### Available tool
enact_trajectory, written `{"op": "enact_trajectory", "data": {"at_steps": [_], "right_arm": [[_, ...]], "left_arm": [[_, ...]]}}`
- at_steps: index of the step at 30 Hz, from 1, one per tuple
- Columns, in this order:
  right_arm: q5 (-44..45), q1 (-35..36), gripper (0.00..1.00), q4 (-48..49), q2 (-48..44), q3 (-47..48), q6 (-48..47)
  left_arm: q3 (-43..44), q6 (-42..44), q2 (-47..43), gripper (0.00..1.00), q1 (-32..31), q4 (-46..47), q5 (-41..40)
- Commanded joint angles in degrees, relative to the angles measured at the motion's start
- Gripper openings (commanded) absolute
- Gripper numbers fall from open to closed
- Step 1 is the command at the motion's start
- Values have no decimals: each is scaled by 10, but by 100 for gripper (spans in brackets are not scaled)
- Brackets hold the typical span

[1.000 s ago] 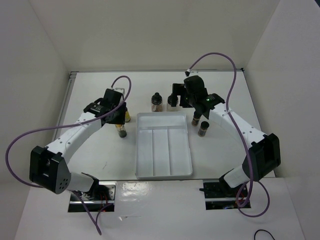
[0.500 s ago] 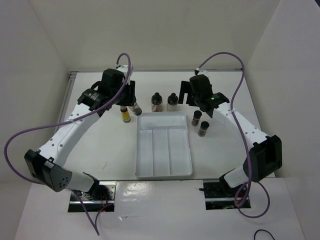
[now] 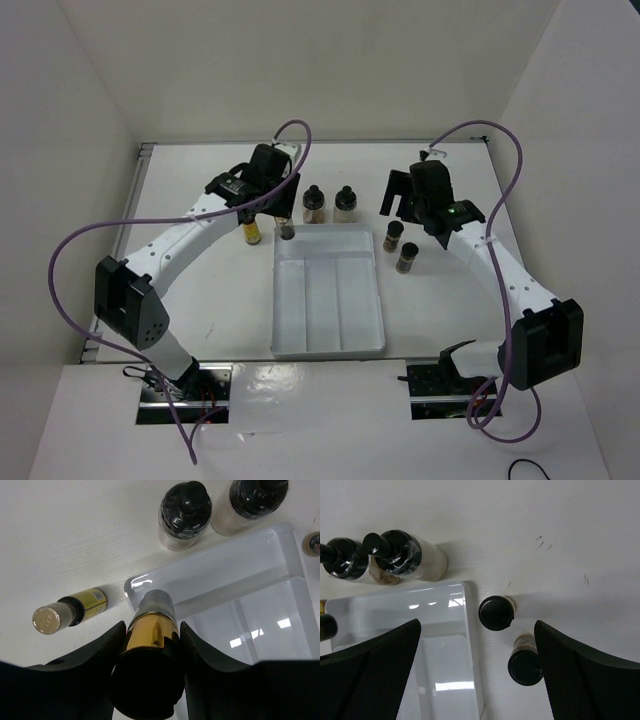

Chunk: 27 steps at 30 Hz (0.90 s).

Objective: Organize the condiment bottles

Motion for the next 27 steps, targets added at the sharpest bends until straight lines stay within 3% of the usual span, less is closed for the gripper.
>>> {"op": "enact_trajectory", "data": {"at_steps": [1,18,23,27], "right_arm": [[-18,-4,98,7,-15,-15,5],[-30,-4,98,24,36,-21,0],[-30,-4,98,29,46,-21,0],[-30,-4,98,29,46,-21,0]], "left_arm": [[11,5,12,0,9,55,-15],[-45,-6,56,4,16,110,-8],[-51,-6,67,14,16,116,-13],[-51,-6,73,34,16,116,-13]]}}
